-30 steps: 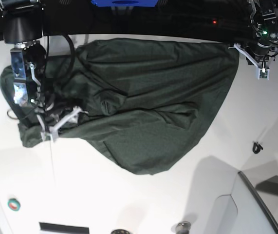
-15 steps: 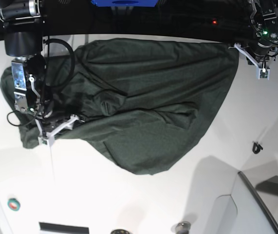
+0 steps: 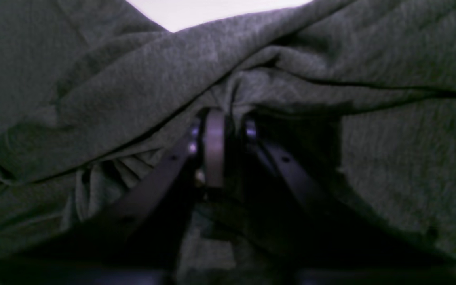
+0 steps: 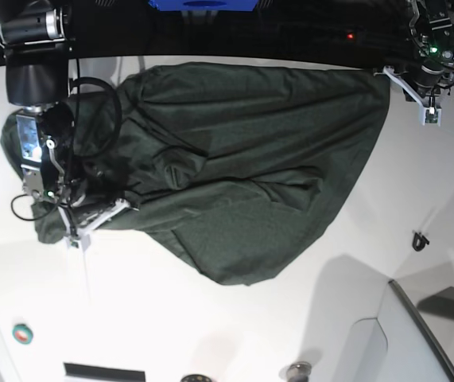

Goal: Layout the t-shirt on the table in an organized manner, then fold the t-shirt properly
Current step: 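Drag the grasped fabric to the shirt edge with the right gripper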

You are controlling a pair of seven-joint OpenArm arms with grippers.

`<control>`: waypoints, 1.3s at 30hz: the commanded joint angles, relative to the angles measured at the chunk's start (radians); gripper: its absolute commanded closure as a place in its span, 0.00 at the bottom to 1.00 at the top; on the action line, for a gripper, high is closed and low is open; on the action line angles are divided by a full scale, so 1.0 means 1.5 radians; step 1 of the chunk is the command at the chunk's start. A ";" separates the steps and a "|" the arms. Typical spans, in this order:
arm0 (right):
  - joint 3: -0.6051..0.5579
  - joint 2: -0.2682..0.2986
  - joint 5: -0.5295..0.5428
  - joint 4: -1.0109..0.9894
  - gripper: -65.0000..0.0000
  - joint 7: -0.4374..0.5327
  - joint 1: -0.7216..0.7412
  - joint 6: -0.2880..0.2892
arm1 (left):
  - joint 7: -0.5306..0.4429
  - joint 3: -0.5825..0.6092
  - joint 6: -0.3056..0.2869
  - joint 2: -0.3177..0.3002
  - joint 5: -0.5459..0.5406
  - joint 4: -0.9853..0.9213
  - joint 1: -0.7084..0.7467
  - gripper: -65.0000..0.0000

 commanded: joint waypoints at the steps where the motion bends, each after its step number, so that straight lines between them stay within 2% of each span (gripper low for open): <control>1: 0.003 0.002 0.004 0.012 0.75 0.010 0.012 0.004 | -0.010 -0.005 0.003 -0.009 -0.001 0.008 0.002 1.00; 3: 0.003 0.002 0.004 0.012 0.69 0.010 0.012 0.004 | -0.010 -0.005 0.003 -0.009 -0.001 0.008 0.001 1.00; 7: 0.003 0.002 0.004 0.011 0.72 0.010 0.013 0.004 | -0.009 -0.005 0.003 -0.009 0.002 0.008 -0.001 1.00; 8: 0.003 0.002 0.004 0.011 0.79 0.010 0.015 0.004 | -0.009 -0.005 0.003 -0.009 0.002 0.008 -0.001 1.00; 10: 0.003 0.002 0.004 0.012 1.00 0.010 0.018 0.004 | -0.009 -0.005 0.003 -0.009 0.002 0.008 -0.001 1.00; 12: 0.003 0.002 0.002 0.010 0.97 0.007 0.032 0.004 | -0.009 -0.005 0.003 -0.009 0.002 0.008 -0.001 1.00; 14: 0.002 0.002 0.002 0.008 1.00 -0.003 0.048 0.004 | -0.009 -0.005 0.003 -0.009 0.002 0.008 -0.001 1.00; 21: 0.001 0.008 -0.001 -0.022 0.99 0.001 0.122 0.004 | -0.009 -0.005 0.003 -0.010 0.003 0.008 0.000 1.00; 23: 0.002 0.008 -0.001 -0.070 0.99 0.029 0.153 0.004 | -0.009 -0.005 0.003 -0.010 0.003 0.008 0.000 1.00; 26: 0.000 0.018 -0.001 -0.151 0.99 0.158 0.183 0.007 | -0.009 -0.005 0.003 -0.010 0.003 0.008 0.001 1.00; 28: -0.002 0.027 -0.001 -0.170 0.94 0.227 0.192 0.008 | -0.009 -0.005 0.003 -0.010 0.003 0.008 0.002 1.00; 29: -0.002 0.029 -0.001 -0.171 0.86 0.243 0.197 0.009 | -0.009 -0.005 0.003 -0.010 0.004 0.008 0.003 1.00; 32: -0.002 0.032 -0.001 -0.159 0.59 0.237 0.210 0.009 | -0.009 -0.005 0.003 -0.010 0.004 0.008 0.003 1.00; 33: -0.001 0.045 -0.001 -0.145 0.52 0.228 0.209 0.009 | -0.009 -0.005 0.003 -0.010 0.004 0.009 0.003 1.00; 35: 0.001 0.064 0.004 -0.102 0.51 0.204 0.187 0.010 | -0.009 -0.005 0.003 -0.010 0.004 0.011 0.003 1.00; 39: 0.012 0.089 0.004 0.055 0.63 0.186 0.081 0.010 | -0.010 -0.003 0.003 -0.009 -0.001 0.016 0.003 1.00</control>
